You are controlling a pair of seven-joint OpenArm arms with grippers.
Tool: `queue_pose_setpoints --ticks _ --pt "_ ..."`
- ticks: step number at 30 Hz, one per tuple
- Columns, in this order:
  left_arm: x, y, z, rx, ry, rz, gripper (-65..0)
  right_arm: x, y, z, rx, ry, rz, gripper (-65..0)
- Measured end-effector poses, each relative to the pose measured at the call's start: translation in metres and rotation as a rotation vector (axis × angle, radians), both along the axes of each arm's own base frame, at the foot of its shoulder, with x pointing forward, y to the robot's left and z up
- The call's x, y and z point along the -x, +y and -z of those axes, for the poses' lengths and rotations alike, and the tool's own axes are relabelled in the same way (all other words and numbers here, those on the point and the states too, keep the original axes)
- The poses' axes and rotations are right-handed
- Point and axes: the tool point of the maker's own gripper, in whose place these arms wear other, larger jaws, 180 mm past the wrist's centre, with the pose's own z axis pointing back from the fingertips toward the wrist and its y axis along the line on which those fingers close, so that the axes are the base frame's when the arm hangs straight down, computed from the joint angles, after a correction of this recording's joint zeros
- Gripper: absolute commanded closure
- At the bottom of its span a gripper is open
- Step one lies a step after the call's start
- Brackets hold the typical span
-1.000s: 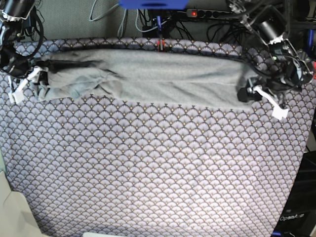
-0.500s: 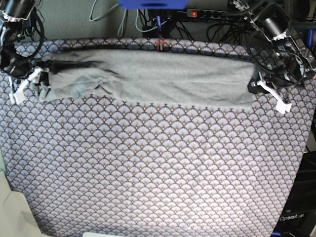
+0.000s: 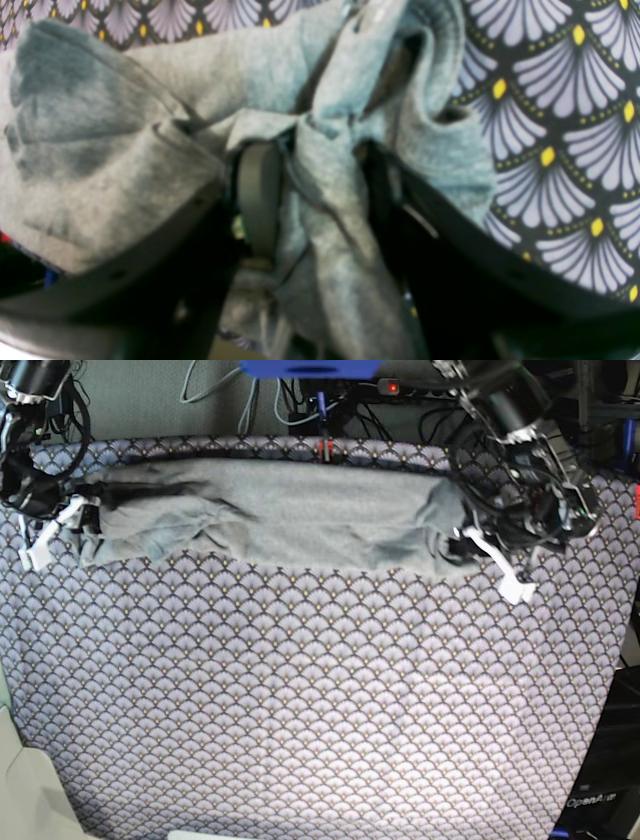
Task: Fold the T-shirt properly
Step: 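Pinch both ends of the shirt band with the left and right grippers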
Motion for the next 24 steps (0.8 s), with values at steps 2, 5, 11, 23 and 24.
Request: queue_pose_setpoints --ticks 2,5,11,23,24 --pt "-0.002 -0.002 -0.009 -0.021 -0.026 0.002 0.0 0.000 0.001 0.000 -0.003 -0.002 0.000 -24.4" --pt "-0.007 -0.003 -0.025 -0.045 -0.086 -0.003 0.0 -0.001 0.001 -0.001 -0.002 -0.005 -0.002 -24.4" --pt "0.001 0.000 -0.047 -0.115 -0.144 -0.015 0.0 -0.001 0.001 -0.001 0.001 -0.004 -0.004 -24.4" --pt "-0.012 -0.049 -0.080 -0.116 -0.261 0.110 0.0 -0.002 0.002 -0.001 0.001 -0.006 -0.006 -24.4" --pt "-0.012 -0.050 -0.080 -0.114 -0.264 0.113 0.0 -0.003 0.002 -0.001 0.002 -0.006 -0.007 -24.4"
